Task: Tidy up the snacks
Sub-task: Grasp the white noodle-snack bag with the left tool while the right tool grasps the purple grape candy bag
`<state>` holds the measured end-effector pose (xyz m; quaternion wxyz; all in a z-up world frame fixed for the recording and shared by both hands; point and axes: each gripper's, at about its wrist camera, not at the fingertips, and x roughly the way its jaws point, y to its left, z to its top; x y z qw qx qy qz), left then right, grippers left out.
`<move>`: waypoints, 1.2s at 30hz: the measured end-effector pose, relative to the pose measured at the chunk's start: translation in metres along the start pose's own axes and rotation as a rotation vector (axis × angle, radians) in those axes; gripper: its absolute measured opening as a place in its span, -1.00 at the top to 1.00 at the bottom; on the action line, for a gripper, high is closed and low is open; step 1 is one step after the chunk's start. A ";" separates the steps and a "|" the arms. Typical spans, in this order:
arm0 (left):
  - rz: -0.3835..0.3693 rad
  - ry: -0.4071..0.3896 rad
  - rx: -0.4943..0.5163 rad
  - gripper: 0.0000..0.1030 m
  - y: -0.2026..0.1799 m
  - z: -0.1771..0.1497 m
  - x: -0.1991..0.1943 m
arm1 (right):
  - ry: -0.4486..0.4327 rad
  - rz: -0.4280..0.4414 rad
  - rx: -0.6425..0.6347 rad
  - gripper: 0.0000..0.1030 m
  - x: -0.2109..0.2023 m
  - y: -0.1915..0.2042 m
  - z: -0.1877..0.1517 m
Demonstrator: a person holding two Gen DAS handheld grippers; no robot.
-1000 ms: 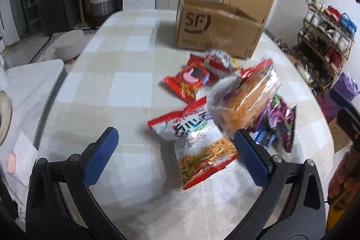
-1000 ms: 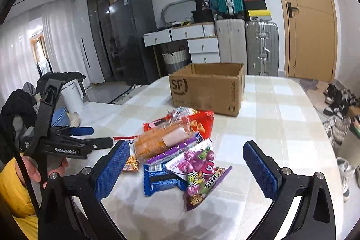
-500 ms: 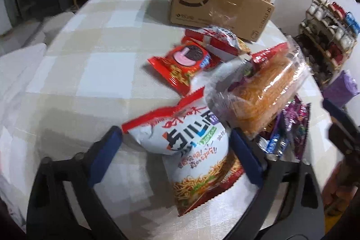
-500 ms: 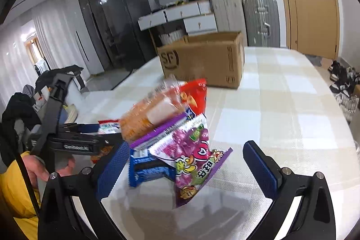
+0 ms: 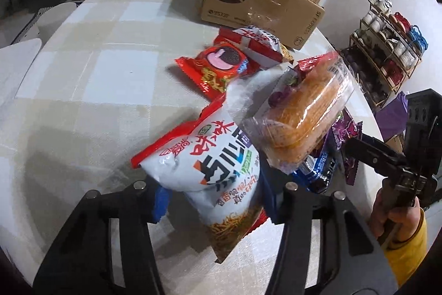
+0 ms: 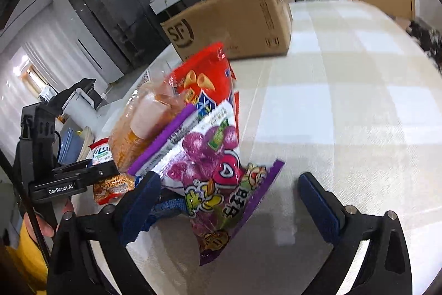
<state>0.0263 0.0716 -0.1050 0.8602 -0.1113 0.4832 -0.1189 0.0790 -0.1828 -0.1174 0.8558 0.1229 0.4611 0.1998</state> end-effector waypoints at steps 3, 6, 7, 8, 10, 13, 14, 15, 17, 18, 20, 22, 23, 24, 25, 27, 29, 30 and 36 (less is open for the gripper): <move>-0.004 -0.005 -0.018 0.03 0.006 -0.002 -0.004 | 0.010 0.012 0.015 -0.54 0.003 0.000 0.002; -0.005 -0.014 -0.026 0.04 0.011 -0.003 -0.008 | 0.017 0.004 0.016 -0.26 0.005 0.002 0.004; -0.009 -0.017 -0.031 0.04 0.013 -0.004 -0.010 | 0.021 0.020 0.018 -0.19 0.005 0.002 0.004; -0.009 -0.022 -0.034 0.04 0.015 -0.005 -0.012 | 0.030 0.031 0.019 -0.09 0.006 0.004 0.004; -0.014 -0.029 -0.036 0.05 0.018 -0.007 -0.016 | 0.028 0.020 0.007 -0.06 0.007 0.008 0.002; -0.019 -0.042 -0.037 0.05 0.020 -0.009 -0.023 | 0.027 0.028 0.020 -0.02 0.005 0.008 -0.001; -0.022 -0.046 -0.038 0.05 0.021 -0.010 -0.025 | 0.028 0.031 0.024 -0.01 0.004 0.007 -0.002; -0.024 -0.049 -0.038 0.05 0.021 -0.010 -0.027 | 0.025 0.035 0.034 -0.01 0.002 0.006 -0.003; -0.028 -0.058 -0.039 0.05 0.021 -0.011 -0.032 | 0.011 0.041 0.053 0.00 -0.002 0.003 -0.004; -0.029 -0.062 -0.039 0.05 0.022 -0.011 -0.034 | 0.004 0.047 0.064 0.00 -0.006 0.001 -0.005; -0.030 -0.072 -0.039 0.05 0.022 -0.012 -0.039 | -0.011 0.058 0.083 0.00 -0.013 -0.002 -0.007; -0.030 -0.082 -0.038 0.05 0.022 -0.013 -0.045 | -0.031 0.074 0.104 0.00 -0.020 -0.005 -0.008; -0.025 -0.090 -0.036 0.05 0.021 -0.014 -0.049 | -0.043 0.080 0.111 0.00 -0.025 -0.005 -0.009; -0.021 -0.099 -0.033 0.05 0.020 -0.014 -0.052 | -0.053 0.084 0.117 0.00 -0.030 -0.006 -0.008; -0.015 -0.108 -0.027 0.05 0.018 -0.014 -0.056 | -0.062 0.087 0.120 0.00 -0.035 -0.005 -0.008; -0.008 -0.124 -0.019 0.05 0.016 -0.014 -0.063 | -0.089 0.099 0.121 0.00 -0.047 -0.003 -0.006; 0.003 -0.147 -0.003 0.05 0.011 -0.014 -0.072 | -0.114 0.113 0.110 0.00 -0.058 0.002 -0.003; 0.004 -0.156 0.003 0.05 0.009 -0.013 -0.076 | -0.124 0.116 0.104 0.00 -0.063 0.005 -0.002; 0.021 -0.210 0.051 0.05 -0.010 -0.011 -0.104 | -0.175 0.156 0.053 0.00 -0.093 0.028 0.004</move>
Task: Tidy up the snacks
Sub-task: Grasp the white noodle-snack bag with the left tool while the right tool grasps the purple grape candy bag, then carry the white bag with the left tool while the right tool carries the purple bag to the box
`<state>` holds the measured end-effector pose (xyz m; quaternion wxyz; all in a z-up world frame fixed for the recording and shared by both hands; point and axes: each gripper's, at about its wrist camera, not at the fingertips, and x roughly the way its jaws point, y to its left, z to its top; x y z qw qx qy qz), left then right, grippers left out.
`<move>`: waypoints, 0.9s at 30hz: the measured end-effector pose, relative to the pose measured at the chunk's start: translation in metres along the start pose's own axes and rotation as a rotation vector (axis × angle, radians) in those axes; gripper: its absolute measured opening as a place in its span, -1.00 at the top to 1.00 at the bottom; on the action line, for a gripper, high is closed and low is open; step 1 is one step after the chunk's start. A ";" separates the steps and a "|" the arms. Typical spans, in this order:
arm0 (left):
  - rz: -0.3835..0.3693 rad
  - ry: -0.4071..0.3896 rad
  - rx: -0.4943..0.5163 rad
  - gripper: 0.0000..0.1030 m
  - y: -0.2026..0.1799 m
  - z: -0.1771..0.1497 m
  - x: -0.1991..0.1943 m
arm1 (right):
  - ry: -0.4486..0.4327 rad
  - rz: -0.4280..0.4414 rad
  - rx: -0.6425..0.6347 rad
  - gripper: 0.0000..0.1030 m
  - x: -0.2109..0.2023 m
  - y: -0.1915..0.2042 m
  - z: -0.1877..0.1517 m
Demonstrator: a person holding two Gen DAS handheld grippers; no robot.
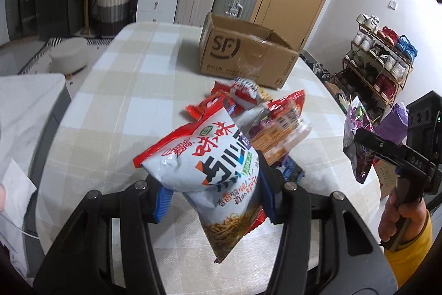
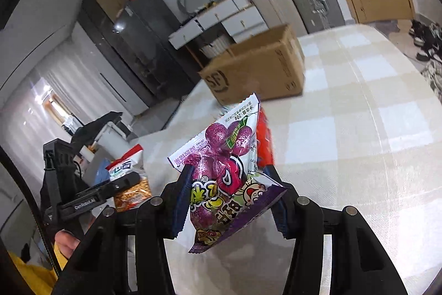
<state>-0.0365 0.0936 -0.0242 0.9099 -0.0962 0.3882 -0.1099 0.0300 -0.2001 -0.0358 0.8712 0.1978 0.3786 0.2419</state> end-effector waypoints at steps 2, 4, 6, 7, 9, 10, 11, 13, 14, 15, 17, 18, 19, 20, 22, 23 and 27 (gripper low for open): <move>0.017 0.000 0.012 0.05 -0.006 0.002 -0.007 | -0.012 0.015 -0.022 0.00 -0.008 0.011 0.002; 0.032 0.009 0.018 0.05 -0.011 0.003 -0.012 | -0.023 0.021 -0.038 0.00 -0.014 0.020 0.003; 0.026 0.001 0.023 0.05 -0.015 0.004 -0.019 | -0.029 0.029 -0.043 0.00 -0.019 0.026 0.003; 0.026 -0.005 0.028 0.05 -0.017 0.004 -0.022 | -0.032 0.030 -0.046 0.01 -0.021 0.027 0.004; 0.022 -0.013 0.035 0.05 -0.020 0.005 -0.028 | -0.040 0.030 -0.052 0.00 -0.027 0.031 0.003; 0.021 -0.017 0.036 0.05 -0.021 0.004 -0.030 | -0.043 0.032 -0.052 0.00 -0.030 0.032 0.003; 0.020 -0.021 0.039 0.05 -0.023 0.005 -0.033 | -0.046 0.032 -0.052 0.00 -0.032 0.033 0.003; 0.021 -0.027 0.042 0.05 -0.025 0.005 -0.036 | -0.051 0.034 -0.056 0.00 -0.036 0.035 0.003; 0.018 -0.030 0.042 0.05 -0.026 0.005 -0.039 | -0.055 0.033 -0.058 0.00 -0.039 0.036 0.002; 0.015 -0.032 0.043 0.05 -0.026 0.005 -0.042 | -0.059 0.032 -0.059 0.00 -0.042 0.037 0.002; 0.009 -0.036 0.046 0.05 -0.028 0.005 -0.046 | -0.069 0.034 -0.057 0.00 -0.048 0.037 0.001; 0.008 -0.038 0.048 0.05 -0.029 0.005 -0.048 | -0.072 0.034 -0.056 0.00 -0.049 0.037 0.001; 0.005 -0.038 0.051 0.05 -0.030 0.005 -0.049 | -0.075 0.034 -0.054 0.00 -0.051 0.037 0.001; 0.002 -0.039 0.052 0.05 -0.031 0.005 -0.050 | -0.078 0.034 -0.052 0.00 -0.053 0.038 0.001; -0.002 -0.040 0.053 0.05 -0.033 0.006 -0.052 | -0.082 0.037 -0.048 0.00 -0.054 0.037 0.002; -0.003 -0.039 0.051 0.05 -0.033 0.006 -0.052 | -0.083 0.038 -0.047 0.00 -0.054 0.038 0.003; -0.013 -0.039 0.049 0.05 -0.034 0.010 -0.050 | -0.087 0.047 -0.055 0.00 -0.056 0.042 0.008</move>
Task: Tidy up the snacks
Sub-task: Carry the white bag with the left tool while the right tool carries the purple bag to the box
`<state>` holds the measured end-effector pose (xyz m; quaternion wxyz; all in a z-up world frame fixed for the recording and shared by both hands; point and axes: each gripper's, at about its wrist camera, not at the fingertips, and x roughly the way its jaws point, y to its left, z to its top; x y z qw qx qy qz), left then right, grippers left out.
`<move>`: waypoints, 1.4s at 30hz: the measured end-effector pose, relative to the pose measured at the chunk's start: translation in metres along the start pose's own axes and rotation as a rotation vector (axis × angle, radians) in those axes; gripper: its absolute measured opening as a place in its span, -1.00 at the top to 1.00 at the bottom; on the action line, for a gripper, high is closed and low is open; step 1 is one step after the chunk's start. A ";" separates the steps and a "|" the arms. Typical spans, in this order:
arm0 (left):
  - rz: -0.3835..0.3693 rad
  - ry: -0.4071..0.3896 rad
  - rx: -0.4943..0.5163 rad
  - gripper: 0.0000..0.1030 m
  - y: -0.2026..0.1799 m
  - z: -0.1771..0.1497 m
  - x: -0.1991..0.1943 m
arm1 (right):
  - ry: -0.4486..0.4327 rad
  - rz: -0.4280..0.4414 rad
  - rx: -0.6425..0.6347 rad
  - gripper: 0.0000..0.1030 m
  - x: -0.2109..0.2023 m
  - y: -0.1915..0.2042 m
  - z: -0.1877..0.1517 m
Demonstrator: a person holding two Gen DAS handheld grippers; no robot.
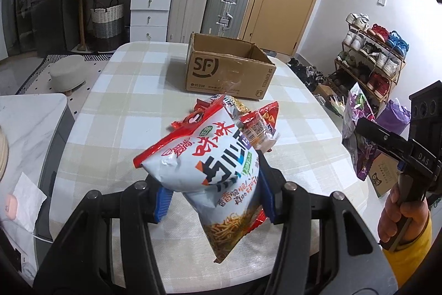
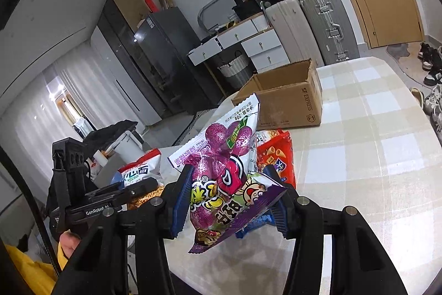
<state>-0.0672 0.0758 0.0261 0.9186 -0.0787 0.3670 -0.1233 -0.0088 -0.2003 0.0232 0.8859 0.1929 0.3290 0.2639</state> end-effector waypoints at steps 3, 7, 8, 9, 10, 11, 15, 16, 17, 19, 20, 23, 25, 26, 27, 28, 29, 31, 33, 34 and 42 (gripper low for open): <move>-0.016 -0.003 -0.005 0.05 -0.001 0.006 0.001 | -0.005 0.005 -0.016 0.00 0.003 0.002 0.008; -0.032 -0.014 -0.001 0.05 -0.003 0.018 0.001 | -0.019 0.011 -0.034 0.00 0.004 0.006 0.024; -0.042 -0.016 0.009 0.05 -0.005 0.025 0.002 | -0.021 0.014 -0.038 0.00 0.005 0.007 0.029; -0.048 -0.019 0.019 0.05 -0.007 0.031 0.002 | -0.025 0.013 -0.045 0.00 0.005 0.008 0.036; -0.048 -0.029 0.031 0.05 -0.009 0.039 0.001 | -0.027 0.012 -0.049 0.00 0.006 0.009 0.041; -0.044 -0.045 0.047 0.05 -0.013 0.048 -0.001 | -0.032 0.009 -0.057 0.00 0.007 0.010 0.047; -0.046 -0.087 0.095 0.05 -0.024 0.076 -0.003 | -0.053 0.009 -0.082 0.00 0.009 0.014 0.074; -0.048 -0.094 0.100 0.05 -0.025 0.084 -0.003 | -0.058 0.006 -0.090 0.00 0.010 0.014 0.081; -0.050 -0.100 0.101 0.05 -0.026 0.089 -0.003 | -0.059 0.004 -0.097 0.00 0.011 0.015 0.088; -0.053 -0.109 0.105 0.04 -0.029 0.100 -0.003 | -0.067 0.002 -0.103 0.00 0.013 0.014 0.099; -0.052 -0.113 0.106 0.04 -0.030 0.106 -0.003 | -0.071 0.003 -0.103 0.00 0.014 0.014 0.106; -0.046 -0.117 0.109 0.04 -0.033 0.121 -0.001 | -0.087 -0.004 -0.114 0.00 0.018 0.014 0.127; -0.043 -0.118 0.110 0.04 -0.034 0.126 0.001 | -0.089 -0.008 -0.122 0.00 0.022 0.014 0.139; -0.042 -0.116 0.110 0.04 -0.035 0.131 0.002 | -0.092 -0.011 -0.128 0.00 0.024 0.015 0.145; -0.043 -0.113 0.110 0.04 -0.036 0.137 0.004 | -0.091 -0.010 -0.133 0.00 0.027 0.015 0.150; -0.045 -0.110 0.112 0.04 -0.037 0.142 0.006 | -0.089 -0.009 -0.138 0.00 0.030 0.016 0.155; -0.045 -0.109 0.113 0.04 -0.039 0.148 0.010 | -0.090 -0.008 -0.141 0.00 0.033 0.016 0.160; -0.043 -0.108 0.115 0.04 -0.042 0.157 0.013 | -0.083 0.000 -0.144 0.00 0.040 0.015 0.171; -0.047 -0.092 0.114 0.04 -0.045 0.169 0.021 | -0.073 0.015 -0.133 0.00 0.050 0.011 0.182; -0.044 -0.076 0.127 0.04 -0.049 0.177 0.029 | -0.069 0.014 -0.127 0.00 0.055 0.009 0.186; -0.081 -0.059 0.072 0.04 -0.049 0.223 0.071 | -0.045 -0.041 -0.129 0.00 0.096 -0.009 0.218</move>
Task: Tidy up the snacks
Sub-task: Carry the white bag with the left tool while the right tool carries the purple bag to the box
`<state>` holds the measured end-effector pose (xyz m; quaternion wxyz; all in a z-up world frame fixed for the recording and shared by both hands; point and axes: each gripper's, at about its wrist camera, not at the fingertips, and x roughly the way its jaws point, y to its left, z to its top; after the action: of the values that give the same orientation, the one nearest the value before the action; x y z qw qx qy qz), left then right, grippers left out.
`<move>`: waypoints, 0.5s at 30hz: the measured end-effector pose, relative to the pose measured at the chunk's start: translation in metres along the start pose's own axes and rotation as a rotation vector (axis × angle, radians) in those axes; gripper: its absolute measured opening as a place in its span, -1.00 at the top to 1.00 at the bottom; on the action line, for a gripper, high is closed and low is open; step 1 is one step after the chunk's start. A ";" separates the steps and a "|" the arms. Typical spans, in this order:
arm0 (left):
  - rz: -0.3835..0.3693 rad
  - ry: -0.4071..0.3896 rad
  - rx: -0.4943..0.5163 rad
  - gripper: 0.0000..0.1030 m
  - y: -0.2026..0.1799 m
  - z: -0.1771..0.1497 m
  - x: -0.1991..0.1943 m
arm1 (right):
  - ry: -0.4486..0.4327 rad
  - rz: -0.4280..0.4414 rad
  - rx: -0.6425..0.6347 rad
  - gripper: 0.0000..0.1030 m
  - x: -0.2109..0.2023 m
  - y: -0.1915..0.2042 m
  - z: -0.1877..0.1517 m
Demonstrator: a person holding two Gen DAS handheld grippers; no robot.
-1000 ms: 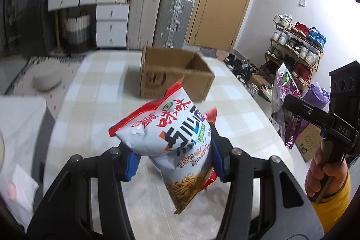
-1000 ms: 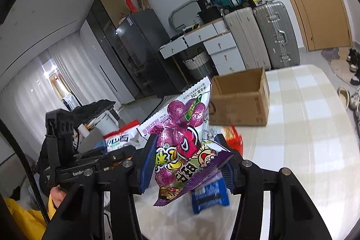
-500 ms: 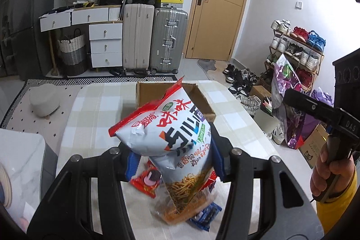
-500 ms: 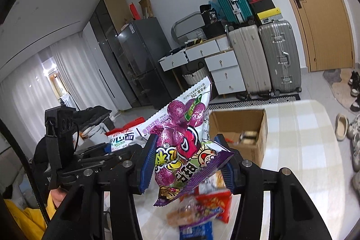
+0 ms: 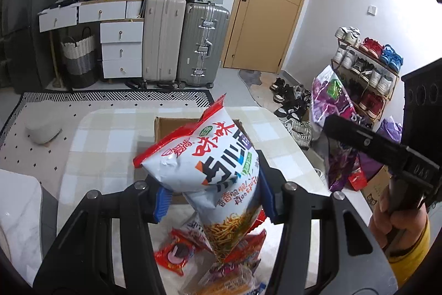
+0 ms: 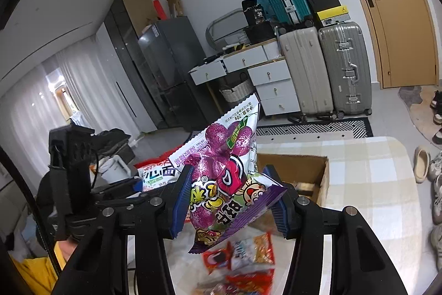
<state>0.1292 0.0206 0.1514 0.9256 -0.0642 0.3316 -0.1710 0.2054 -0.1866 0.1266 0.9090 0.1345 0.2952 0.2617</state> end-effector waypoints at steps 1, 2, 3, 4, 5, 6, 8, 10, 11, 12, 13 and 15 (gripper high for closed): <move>-0.002 0.005 -0.009 0.04 0.001 0.005 0.005 | 0.007 -0.005 -0.002 0.00 0.007 -0.003 0.003; -0.003 0.015 -0.016 0.04 0.003 0.011 0.012 | 0.012 -0.004 0.000 0.00 0.012 -0.005 0.004; 0.002 0.021 -0.019 0.04 0.004 0.015 0.018 | 0.020 -0.004 0.005 0.00 0.019 -0.010 0.006; 0.007 0.024 -0.019 0.04 0.006 0.021 0.027 | 0.027 -0.006 0.010 0.00 0.026 -0.014 0.008; 0.018 0.028 -0.017 0.04 0.008 0.027 0.036 | 0.031 -0.007 0.013 0.00 0.031 -0.016 0.008; 0.028 0.036 -0.018 0.04 0.010 0.033 0.045 | 0.034 -0.009 0.019 0.00 0.037 -0.020 0.010; 0.036 0.048 -0.024 0.04 0.015 0.044 0.066 | 0.038 -0.023 0.017 0.00 0.048 -0.027 0.013; 0.049 0.064 -0.023 0.04 0.020 0.050 0.085 | 0.051 -0.035 0.013 0.00 0.062 -0.034 0.015; 0.054 0.073 -0.027 0.04 0.023 0.054 0.096 | 0.057 -0.035 0.014 0.00 0.067 -0.037 0.015; 0.057 0.083 -0.026 0.04 0.026 0.056 0.106 | 0.065 -0.035 0.017 0.00 0.075 -0.040 0.016; 0.062 0.098 -0.023 0.04 0.029 0.059 0.119 | 0.073 -0.037 0.020 0.00 0.083 -0.045 0.016; 0.069 0.130 -0.026 0.04 0.035 0.061 0.145 | 0.088 -0.041 0.028 0.00 0.096 -0.052 0.018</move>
<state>0.2822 0.0017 0.1048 0.9065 -0.0536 0.3953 -0.1384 0.3031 -0.1779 0.0747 0.8982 0.1295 0.3414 0.2446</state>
